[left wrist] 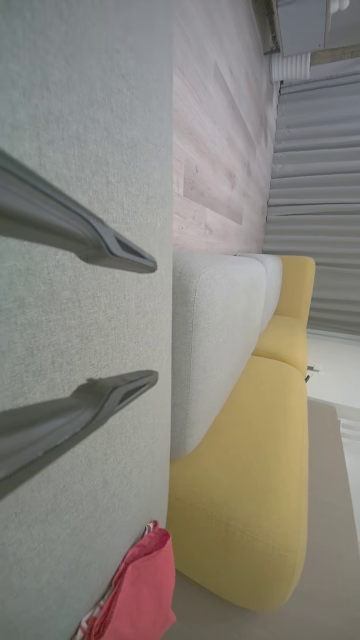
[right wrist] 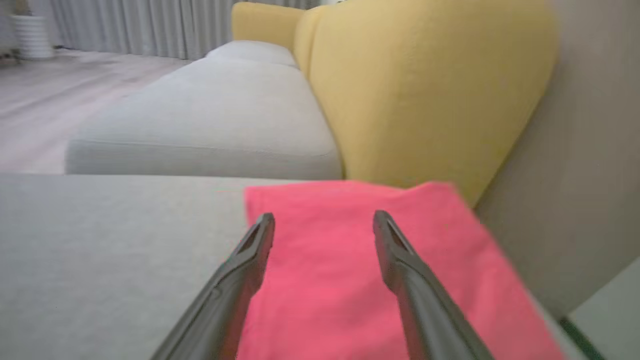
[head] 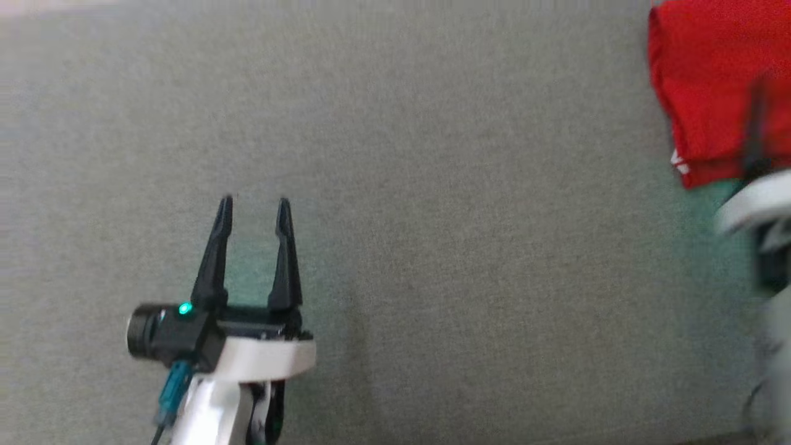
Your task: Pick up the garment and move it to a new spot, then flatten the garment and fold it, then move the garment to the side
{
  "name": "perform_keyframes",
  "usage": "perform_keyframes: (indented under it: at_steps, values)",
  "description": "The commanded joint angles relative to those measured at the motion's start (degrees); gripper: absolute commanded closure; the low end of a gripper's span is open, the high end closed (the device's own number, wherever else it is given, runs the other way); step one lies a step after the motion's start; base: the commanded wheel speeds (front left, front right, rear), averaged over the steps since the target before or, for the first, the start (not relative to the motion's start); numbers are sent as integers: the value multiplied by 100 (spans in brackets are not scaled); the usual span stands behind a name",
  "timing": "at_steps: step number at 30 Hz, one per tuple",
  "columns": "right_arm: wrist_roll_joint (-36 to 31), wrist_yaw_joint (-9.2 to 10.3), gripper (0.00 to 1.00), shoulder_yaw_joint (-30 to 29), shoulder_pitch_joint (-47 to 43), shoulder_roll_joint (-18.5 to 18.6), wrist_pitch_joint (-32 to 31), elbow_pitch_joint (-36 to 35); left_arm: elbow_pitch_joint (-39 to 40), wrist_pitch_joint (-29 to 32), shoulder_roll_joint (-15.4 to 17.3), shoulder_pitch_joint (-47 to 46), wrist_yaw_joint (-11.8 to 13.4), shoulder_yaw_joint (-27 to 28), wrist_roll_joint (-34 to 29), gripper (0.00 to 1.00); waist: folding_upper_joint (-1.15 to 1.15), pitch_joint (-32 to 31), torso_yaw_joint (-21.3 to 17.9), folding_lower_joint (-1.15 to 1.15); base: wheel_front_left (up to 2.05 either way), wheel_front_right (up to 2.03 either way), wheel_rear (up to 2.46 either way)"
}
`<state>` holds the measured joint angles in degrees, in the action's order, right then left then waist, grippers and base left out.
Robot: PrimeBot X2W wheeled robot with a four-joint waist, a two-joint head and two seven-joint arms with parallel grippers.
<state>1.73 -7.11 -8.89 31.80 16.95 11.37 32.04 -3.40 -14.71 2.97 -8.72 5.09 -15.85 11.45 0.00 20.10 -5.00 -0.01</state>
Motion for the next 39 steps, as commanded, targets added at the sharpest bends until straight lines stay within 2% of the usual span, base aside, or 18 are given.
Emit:
perform_keyframes:
  at_steps: [1,4,8,13,17,23,28,35,36,39]
  values:
    - [124,-37,0,205,-217,-33,108,-216,165,-29,-9,127,14,204,81,0,0,-495,128,1,0,0,0]
    - [512,-37,0,812,-794,-438,276,-356,207,-29,-9,342,-4,236,227,0,0,-976,233,1,0,0,0]
    - [996,-37,0,1432,-1627,-828,357,-786,198,-29,-9,737,119,293,239,0,0,-1588,341,1,0,0,0]
    - [875,-37,0,1782,-2700,-1082,361,-1839,258,-29,-9,1151,95,246,170,0,0,-2020,511,1,0,0,0]
    - [621,-37,0,1832,-3254,-1238,362,-2265,377,-29,-9,1470,101,386,47,0,0,-2192,544,1,0,0,0]
    - [397,-37,0,1661,-3661,-1360,362,-2423,410,-29,-9,1814,45,506,-111,0,0,-2329,610,1,0,0,0]
    - [374,-37,0,1458,-3753,-1398,363,-2389,394,-29,-9,1913,15,579,-165,0,0,-2360,634,1,0,0,0]
    - [426,-37,0,1507,-3752,-1405,363,-2366,335,-29,-9,1906,-19,588,-267,0,0,-2354,594,1,0,0,0]
    - [427,2,100,1373,-3884,-1428,293,-2179,151,0,11,2094,-5,399,-227,100,0,-2355,595,1,0,0,0]
    - [458,6,100,1389,-3944,-1429,275,-1945,-88,3,9,2127,-7,381,-194,100,0,-2353,594,1,0,0,0]
